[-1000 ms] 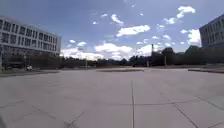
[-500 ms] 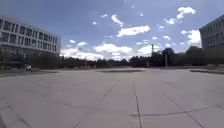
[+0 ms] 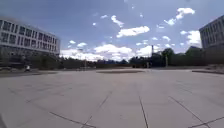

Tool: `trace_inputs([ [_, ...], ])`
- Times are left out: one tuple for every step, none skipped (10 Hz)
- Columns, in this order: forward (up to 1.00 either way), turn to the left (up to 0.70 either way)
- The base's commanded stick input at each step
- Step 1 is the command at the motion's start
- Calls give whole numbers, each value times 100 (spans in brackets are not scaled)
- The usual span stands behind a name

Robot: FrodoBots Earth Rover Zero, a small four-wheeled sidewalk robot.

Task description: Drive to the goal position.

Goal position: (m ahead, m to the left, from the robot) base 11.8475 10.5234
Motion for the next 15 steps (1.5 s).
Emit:
trace_inputs([
  [70, 0],
  [70, 0],
  [70, 0],
  [70, 0],
  [70, 0],
  [70, 0],
  [70, 0],
  [70, 0],
  [70, 0],
  [70, 0],
  [70, 0],
  [70, 0],
  [70, 0],
  [70, 0],
  [70, 0],
])
